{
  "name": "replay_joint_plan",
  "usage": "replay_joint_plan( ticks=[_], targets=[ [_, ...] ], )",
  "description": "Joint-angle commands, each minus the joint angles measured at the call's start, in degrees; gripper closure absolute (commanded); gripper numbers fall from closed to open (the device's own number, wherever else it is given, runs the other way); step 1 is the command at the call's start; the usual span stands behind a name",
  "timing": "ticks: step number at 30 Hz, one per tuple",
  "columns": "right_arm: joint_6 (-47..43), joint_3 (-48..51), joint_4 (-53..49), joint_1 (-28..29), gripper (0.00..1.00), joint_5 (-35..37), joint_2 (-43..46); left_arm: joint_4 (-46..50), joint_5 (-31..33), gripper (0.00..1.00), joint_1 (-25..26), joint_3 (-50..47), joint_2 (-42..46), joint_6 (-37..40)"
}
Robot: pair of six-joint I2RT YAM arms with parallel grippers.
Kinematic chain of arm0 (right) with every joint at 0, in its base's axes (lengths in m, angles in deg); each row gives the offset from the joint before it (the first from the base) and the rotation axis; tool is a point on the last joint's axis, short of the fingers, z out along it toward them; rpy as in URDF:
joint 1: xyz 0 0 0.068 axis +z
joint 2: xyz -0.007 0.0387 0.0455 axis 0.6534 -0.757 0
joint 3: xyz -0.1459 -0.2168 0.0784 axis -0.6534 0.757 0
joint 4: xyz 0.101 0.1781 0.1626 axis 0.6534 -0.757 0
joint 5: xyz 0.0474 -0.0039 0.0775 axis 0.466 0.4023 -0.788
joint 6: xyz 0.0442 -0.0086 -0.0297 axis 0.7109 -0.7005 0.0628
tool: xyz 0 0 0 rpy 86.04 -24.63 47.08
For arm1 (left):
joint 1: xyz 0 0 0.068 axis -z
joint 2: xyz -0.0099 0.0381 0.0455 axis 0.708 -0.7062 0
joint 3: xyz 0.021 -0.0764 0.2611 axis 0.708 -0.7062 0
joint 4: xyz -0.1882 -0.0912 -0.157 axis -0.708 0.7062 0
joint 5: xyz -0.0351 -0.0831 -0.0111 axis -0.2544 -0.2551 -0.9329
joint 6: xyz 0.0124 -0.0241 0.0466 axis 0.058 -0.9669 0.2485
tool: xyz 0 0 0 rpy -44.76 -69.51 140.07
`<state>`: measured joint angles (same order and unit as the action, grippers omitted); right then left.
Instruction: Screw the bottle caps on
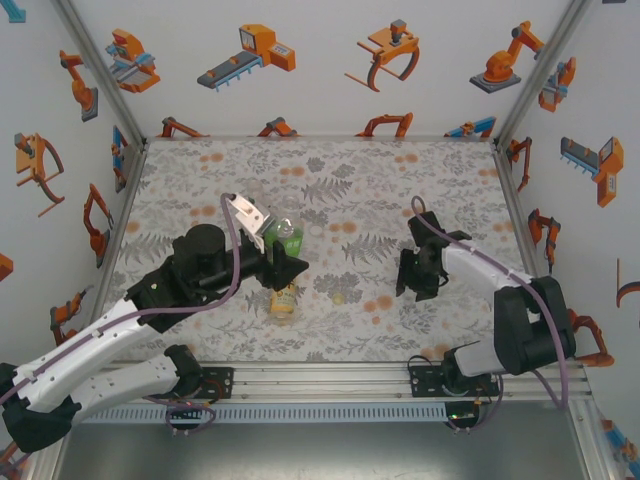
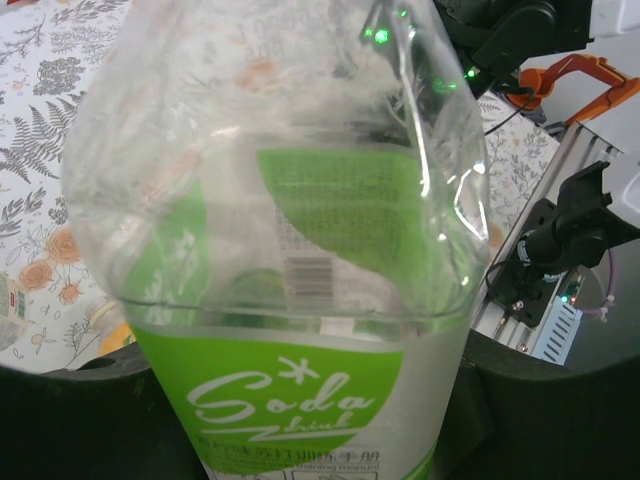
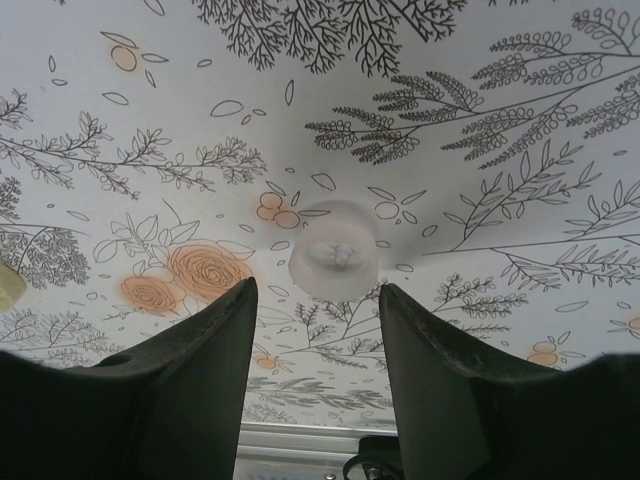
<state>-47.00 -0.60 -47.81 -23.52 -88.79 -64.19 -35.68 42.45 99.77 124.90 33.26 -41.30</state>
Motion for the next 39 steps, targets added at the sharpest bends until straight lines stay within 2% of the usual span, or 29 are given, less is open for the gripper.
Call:
replay_joint_plan(
  ticks=[1, 19, 24, 32, 39],
  targets=[
    [-1.29, 0.39, 0.90, -0.32, 0.51, 0.98, -1.46, -1.80, 0.45, 1.00, -0.20, 1.85, 0.59, -1.05],
    [-2.15, -1.86, 2.66, 0.14, 0.63, 0.91, -4.67, -0.86, 2.52, 1.00, -0.20, -0.35, 3.88, -2.24],
    [-0.23, -4.68, 2.87, 3.66, 0.65, 0.54, -5.74, -0.77, 3.13, 1.00, -0.21, -1.36, 4.54, -2.59],
    [1.74, -14.02, 1.53, 13.69, 0.65, 2.70, -12.77, -0.51, 3.44, 1.00, -0.20, -1.85, 5.25, -3.52],
    [2.09, -15.05, 2.06, 15.59, 0.65, 3.92, -16.06, 1.09, 4.03, 1.00, -0.20, -2.20, 6.67, -3.58]
  ],
)
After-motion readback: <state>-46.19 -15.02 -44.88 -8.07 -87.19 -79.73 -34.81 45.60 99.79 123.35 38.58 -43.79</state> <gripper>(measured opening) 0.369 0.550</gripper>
